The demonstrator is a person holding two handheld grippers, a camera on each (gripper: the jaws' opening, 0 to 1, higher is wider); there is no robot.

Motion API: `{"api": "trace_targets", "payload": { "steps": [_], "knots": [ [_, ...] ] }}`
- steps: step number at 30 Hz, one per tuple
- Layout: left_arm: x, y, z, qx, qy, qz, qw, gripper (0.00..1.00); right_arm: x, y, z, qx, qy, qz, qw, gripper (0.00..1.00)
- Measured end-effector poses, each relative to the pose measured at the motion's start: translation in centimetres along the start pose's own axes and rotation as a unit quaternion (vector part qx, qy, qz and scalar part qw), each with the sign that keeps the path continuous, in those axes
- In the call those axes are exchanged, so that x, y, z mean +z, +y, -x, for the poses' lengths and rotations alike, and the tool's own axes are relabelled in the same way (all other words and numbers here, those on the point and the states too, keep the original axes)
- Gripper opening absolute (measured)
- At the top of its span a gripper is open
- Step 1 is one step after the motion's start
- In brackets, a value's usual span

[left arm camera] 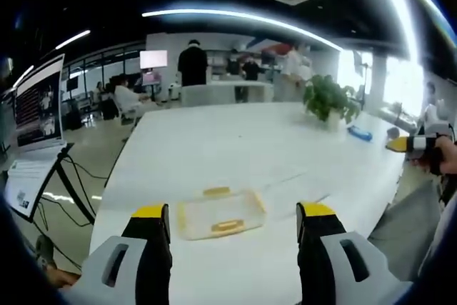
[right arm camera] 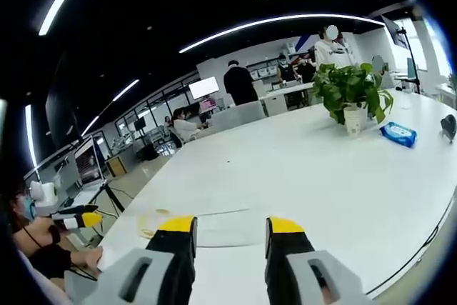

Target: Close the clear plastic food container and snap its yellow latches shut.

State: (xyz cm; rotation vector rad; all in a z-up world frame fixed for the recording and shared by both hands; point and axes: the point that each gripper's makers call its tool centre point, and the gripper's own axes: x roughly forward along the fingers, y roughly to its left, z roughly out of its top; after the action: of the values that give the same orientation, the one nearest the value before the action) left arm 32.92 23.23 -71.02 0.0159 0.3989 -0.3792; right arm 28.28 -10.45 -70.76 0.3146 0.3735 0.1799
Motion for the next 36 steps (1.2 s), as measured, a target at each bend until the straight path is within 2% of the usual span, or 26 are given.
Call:
{"api": "trace_targets", "payload": {
  "steps": [7,10,15,25,36],
  "knots": [
    [-0.4,0.0,-0.1,0.002,0.008,0.002,1.0,0.7,-0.4,0.0,-0.1,0.002,0.006,-0.005,1.0,0.37],
    [-0.6,0.0,-0.2,0.0,0.01,0.005,0.9999,0.7,-1.0,-0.2,-0.1,-0.003,0.018,-0.009,0.9998,0.36],
    [-0.4,-0.3,-0.7,-0.004,0.009,0.008,0.9999,0.69,-1.4,-0.2,0.0,-0.003,0.023,-0.01,0.9997,0.36],
    [-0.2,-0.4,-1.2,-0.008,0.007,0.006,0.9999,0.68,-1.3,-0.1,0.0,-0.001,0.021,-0.014,0.9997,0.36],
    [-1.0,-0.5,-1.1,-0.012,0.018,0.006,0.9998,0.67,-1.0,-0.3,0.2,-0.002,0.02,-0.012,0.9997,0.36]
  ]
}}
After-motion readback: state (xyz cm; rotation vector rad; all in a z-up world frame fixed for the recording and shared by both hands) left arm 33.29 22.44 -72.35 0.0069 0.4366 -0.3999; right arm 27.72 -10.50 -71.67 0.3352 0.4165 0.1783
